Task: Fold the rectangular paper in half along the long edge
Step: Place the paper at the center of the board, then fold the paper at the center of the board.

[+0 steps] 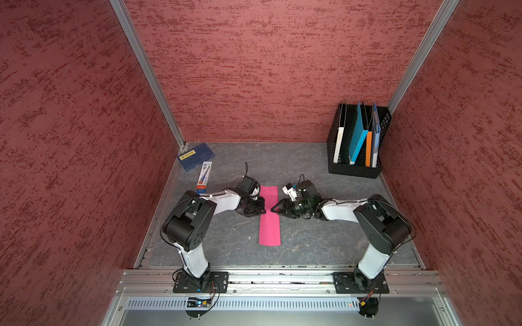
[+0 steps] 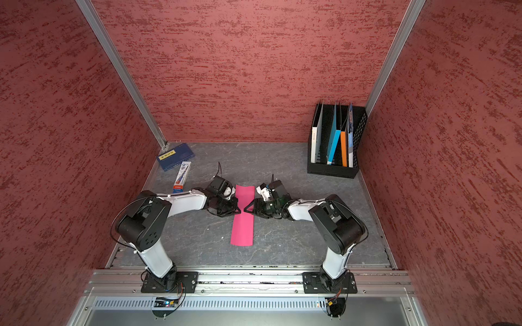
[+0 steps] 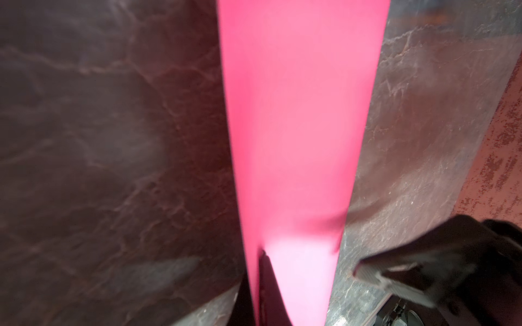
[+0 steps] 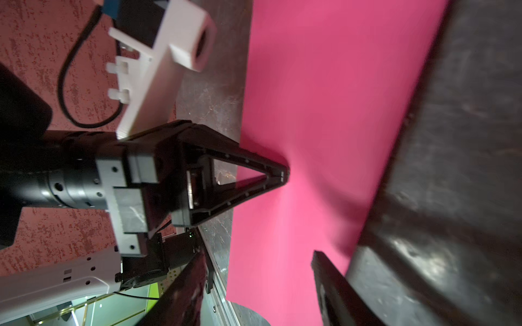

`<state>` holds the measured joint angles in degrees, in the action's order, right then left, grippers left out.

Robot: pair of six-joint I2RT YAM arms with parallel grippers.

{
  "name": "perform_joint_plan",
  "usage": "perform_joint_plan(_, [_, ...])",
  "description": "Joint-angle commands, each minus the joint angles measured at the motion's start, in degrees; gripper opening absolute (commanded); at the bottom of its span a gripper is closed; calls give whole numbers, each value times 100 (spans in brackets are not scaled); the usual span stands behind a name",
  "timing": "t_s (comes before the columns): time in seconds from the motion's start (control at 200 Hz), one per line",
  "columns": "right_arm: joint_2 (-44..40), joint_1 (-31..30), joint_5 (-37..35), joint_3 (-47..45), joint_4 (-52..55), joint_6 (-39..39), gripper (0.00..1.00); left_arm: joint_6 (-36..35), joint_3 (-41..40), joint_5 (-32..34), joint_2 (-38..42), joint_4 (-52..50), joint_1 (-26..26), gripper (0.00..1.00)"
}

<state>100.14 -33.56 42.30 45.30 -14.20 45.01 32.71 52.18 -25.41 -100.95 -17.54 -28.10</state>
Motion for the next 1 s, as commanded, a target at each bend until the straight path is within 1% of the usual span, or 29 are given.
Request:
perform_joint_plan(0.0, [-248, -26, -113, 180, 41, -19, 61, -23, 38, 168, -57, -240, -47, 0])
perform_joint_plan(0.311, [-230, -27, -113, 557, 41, -19, 61, 16, -15, 106, -46, -133, -56, 0])
perform_joint_plan(0.401, [-273, -27, -112, 1064, -1, -19, 61, 32, -21, 88, -40, -98, -55, 0])
perform_joint_plan(0.406, [-283, -23, 238, 1115, 94, 34, 80, 33, -18, 93, -40, -95, -55, 0])
perform_joint_plan(0.411, [-284, -21, 386, 1158, 251, 47, 89, 33, -21, 91, -35, -89, -55, 0])
perform_joint_plan(0.416, [-293, -20, 433, 1192, 387, 23, 94, 34, -22, 90, -33, -86, -55, 0])
perform_joint_plan(0.431, [-299, -15, 335, 1319, 763, -63, 98, 39, -30, 89, -26, -83, -56, 0])
perform_joint_plan(0.496, [-450, -15, -58, 1777, 1883, -574, 99, 41, -57, 74, 8, -14, -55, 0])
perform_joint_plan(0.536, [-691, -34, -815, 2087, 2743, -967, 99, 49, -127, 54, 61, 93, -56, 0])
perform_joint_plan(0.611, [-1009, -118, -2575, 2784, 4239, -1766, 99, 78, -233, 1, 155, 268, -56, 0])
perform_joint_plan(0.666, [-1208, -135, -3641, 2940, 4669, -2144, 86, 94, -274, -10, 178, 352, -56, 0])
perform_joint_plan(0.686, [-1252, -133, -3867, 2941, 4740, -2250, 76, 95, -279, -8, 168, 347, -56, 0])
perform_joint_plan(0.696, [-1260, -127, -3959, 2941, 4785, -2291, 69, 95, -279, -15, 158, 354, -56, 0])
perform_joint_plan(0.706, [-1262, -120, -4062, 2952, 4834, -2318, 60, 95, -279, -16, 148, 360, -56, 0])
perform_joint_plan(0.726, [-1226, -95, -4208, 2989, 4963, -2330, 25, 95, -273, -17, 125, 373, -56, 0])
perform_joint_plan(0.731, [-1217, -92, -4259, 3005, 5011, -2321, 11, 95, -276, -21, 118, 378, -56, 0])
perform_joint_plan(0.736, [-1199, -91, -4302, 3012, 5052, -2304, 2, 100, -273, -19, 114, 376, -56, 0])
perform_joint_plan(0.741, [-1190, -81, -4341, 3025, 5090, -2286, 0, 98, -272, -18, 108, 375, -56, 0])
perform_joint_plan(0.782, [-1079, -41, -4569, 3107, 5363, -2173, 0, 108, -254, -17, 76, 374, -56, 0])
perform_joint_plan(0.852, [-1068, 9, -3918, 2955, 5193, -2268, 0, 97, -257, -13, 75, 379, -56, 0])
perform_joint_plan(0.857, [-1071, 8, -3881, 2939, 5183, -2255, 2, 105, -255, -6, 79, 381, -56, 0])
perform_joint_plan(0.867, [-1085, 14, -3816, 2905, 5144, -2233, 14, 98, -260, -5, 83, 376, -56, 0])
perform_joint_plan(0.872, [-1093, 15, -3790, 2892, 5123, -2216, 21, 101, -260, -7, 88, 375, -56, 0])
perform_joint_plan(0.882, [-1117, 16, -3753, 2852, 5077, -2168, 42, 101, -268, 3, 91, 374, -56, 0])
perform_joint_plan(0.897, [-1157, 16, -3710, 2779, 5011, -2098, 65, 96, -270, 8, 100, 374, -56, 0])
perform_joint_plan(0.917, [-1214, 21, -3607, 2680, 4899, -2029, 91, 89, -279, 11, 107, 361, -51, 0])
perform_joint_plan(0.922, [-1228, 23, -3576, 2657, 4869, -2013, 95, 88, -274, 15, 113, 359, -53, 0])
perform_joint_plan(0.942, [-1281, 38, -3432, 2569, 4750, -1972, 99, 92, -285, 25, 125, 357, -55, 0])
perform_joint_plan(0.997, [-1436, 65, -3083, 2327, 4459, -1868, 99, 90, -301, 38, 141, 348, -53, 0])
